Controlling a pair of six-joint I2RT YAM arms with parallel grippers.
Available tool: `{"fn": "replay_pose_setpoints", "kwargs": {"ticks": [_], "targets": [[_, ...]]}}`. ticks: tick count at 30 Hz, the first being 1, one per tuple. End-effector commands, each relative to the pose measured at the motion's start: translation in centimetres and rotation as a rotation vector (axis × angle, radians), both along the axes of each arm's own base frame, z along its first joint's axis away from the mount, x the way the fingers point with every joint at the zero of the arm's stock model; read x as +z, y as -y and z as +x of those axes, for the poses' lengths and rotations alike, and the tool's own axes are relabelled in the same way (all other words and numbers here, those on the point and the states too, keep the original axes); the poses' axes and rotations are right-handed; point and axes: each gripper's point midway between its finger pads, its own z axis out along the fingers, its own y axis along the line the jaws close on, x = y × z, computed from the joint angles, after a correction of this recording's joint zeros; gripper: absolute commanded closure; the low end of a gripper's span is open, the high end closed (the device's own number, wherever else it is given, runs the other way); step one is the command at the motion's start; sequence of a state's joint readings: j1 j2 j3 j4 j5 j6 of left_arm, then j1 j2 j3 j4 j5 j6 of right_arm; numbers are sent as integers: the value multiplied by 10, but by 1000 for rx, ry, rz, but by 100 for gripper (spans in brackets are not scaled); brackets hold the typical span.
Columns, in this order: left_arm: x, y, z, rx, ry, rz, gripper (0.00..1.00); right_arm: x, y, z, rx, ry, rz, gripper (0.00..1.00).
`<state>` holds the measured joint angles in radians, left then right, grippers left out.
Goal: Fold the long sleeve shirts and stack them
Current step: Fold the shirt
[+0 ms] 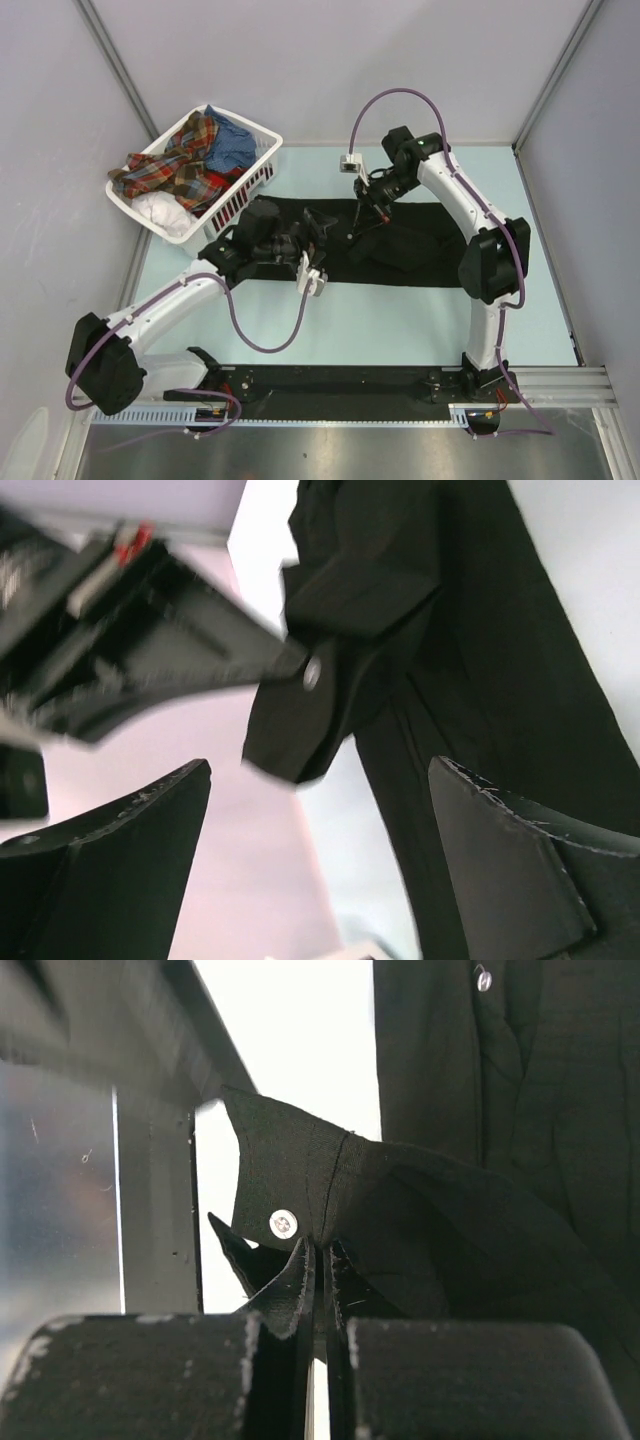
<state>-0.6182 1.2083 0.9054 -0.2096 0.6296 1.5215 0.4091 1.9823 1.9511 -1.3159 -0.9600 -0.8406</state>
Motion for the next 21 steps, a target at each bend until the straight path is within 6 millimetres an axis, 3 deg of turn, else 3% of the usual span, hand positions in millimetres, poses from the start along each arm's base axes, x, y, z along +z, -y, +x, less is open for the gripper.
{"fn": "replay_pose_setpoints", "kwargs": {"ticks": [1, 6, 7, 12, 13, 15, 16, 17, 18, 19, 20, 21], "targets": [[11, 18, -3, -104, 213, 27, 7, 18, -4, -7, 31, -29, 50, 98], [10, 35, -6, -131, 231, 17, 19, 17, -7, -14, 50, -56, 51, 97], [10, 38, -8, -136, 229, 14, 31, 17, -8, -14, 56, -54, 53, 97], [12, 47, 0, -109, 171, 7, 68, 19, -4, -13, 54, -42, 47, 96], [13, 48, 1, -102, 154, 1, 85, 20, -3, -12, 48, -37, 48, 95], [19, 52, 4, -79, 99, -29, 99, 21, 4, -7, 28, -29, 38, 88], [23, 55, 7, -65, 75, -51, 100, 21, 7, -4, 15, -25, 26, 83], [39, 60, 12, -48, 60, -84, 100, 25, 10, 2, -18, -27, 16, 67], [43, 62, 15, -11, -25, -115, 100, 25, 21, 15, -62, -3, -1, 60], [36, 67, 23, 12, -91, -112, 100, 28, 30, 25, -99, 13, -5, 56], [61, 73, 31, 22, -100, -154, 100, 36, 39, 36, -136, 40, 0, 51], [65, 75, 38, 61, -183, -181, 100, 41, 49, 49, -187, 60, 2, 48]]}}
